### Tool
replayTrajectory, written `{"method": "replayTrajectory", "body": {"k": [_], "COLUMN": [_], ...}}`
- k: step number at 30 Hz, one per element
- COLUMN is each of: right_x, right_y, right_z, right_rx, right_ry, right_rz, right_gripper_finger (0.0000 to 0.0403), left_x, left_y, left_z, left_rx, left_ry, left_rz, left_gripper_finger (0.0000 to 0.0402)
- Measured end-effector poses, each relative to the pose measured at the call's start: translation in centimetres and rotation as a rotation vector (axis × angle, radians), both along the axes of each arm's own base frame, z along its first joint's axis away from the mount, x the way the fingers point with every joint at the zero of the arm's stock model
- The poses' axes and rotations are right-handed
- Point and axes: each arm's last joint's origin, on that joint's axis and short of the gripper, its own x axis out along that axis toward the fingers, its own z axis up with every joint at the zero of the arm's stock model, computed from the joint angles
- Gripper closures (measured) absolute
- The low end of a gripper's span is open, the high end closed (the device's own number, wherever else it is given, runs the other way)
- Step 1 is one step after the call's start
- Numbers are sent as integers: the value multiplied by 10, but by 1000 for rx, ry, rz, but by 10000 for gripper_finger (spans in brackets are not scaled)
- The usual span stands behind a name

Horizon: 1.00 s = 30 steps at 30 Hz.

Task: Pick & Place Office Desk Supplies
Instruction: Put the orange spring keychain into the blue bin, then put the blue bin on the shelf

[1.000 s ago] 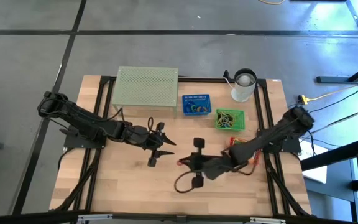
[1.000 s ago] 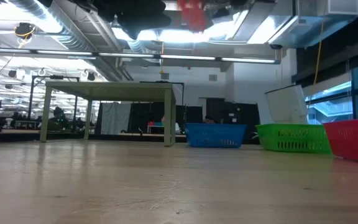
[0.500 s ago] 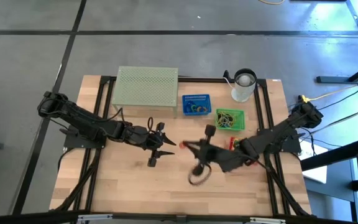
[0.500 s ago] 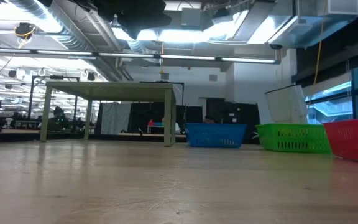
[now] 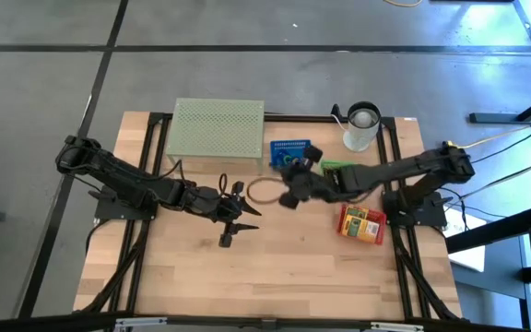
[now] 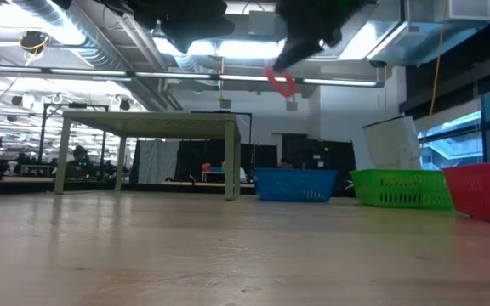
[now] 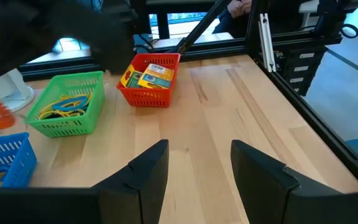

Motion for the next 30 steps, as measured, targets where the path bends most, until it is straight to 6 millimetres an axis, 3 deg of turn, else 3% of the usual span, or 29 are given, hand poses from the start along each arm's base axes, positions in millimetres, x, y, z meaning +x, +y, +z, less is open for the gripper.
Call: {"method": "replayTrajectory", "body": {"k": [7,14,22,30], "right_x": [-8,-22,-29,-28], "right_y": [-60,-102,-125,-131], "right_z": [-33,-69,-86,-85], "right_rx": [74,118,200,237], "right_ry": [54,-21,-49,-85], "right_rz": [-157,-306,-339,-323], "right_gripper_finger": [385,385,369,273], "left_x": [0,0,1,2], "left_y": [0,0,1,3], "left_z": [0,0,2,5], "left_rx": [0,19,86,120], "left_ry": [0,-3,-30,-68], "left_rz": [0,-7,-7,99], "left_gripper_finger": [233,233,233,233]}}
